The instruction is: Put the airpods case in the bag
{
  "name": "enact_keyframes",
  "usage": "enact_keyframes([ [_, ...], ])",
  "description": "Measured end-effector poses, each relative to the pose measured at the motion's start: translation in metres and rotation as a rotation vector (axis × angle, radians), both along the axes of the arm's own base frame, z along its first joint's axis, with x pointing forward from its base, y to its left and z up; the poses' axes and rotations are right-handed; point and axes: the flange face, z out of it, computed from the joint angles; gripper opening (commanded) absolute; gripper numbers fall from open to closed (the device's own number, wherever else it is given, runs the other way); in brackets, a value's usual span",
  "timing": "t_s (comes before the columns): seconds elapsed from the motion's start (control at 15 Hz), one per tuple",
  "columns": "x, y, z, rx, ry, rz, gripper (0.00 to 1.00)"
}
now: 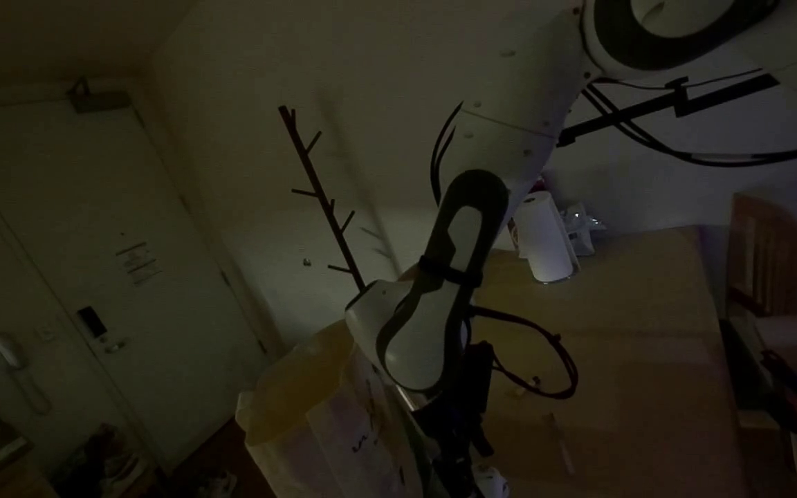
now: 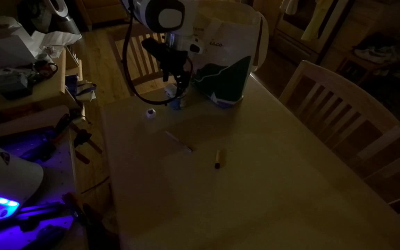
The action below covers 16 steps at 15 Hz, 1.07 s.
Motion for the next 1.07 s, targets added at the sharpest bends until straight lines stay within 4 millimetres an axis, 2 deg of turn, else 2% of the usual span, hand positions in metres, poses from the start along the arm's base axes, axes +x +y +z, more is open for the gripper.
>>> enact_keyframes([
  [0.2, -0.002, -0.005, -0.004, -0.012, -0.013, -0.009, 1.00],
  [0.67, 0.007, -0.002, 0.000, 0.015, -0.096, -0.023, 1.00],
  [1.07, -0.004, 0.006, -0.004, 0.091, 0.014, -0.107, 1.00],
])
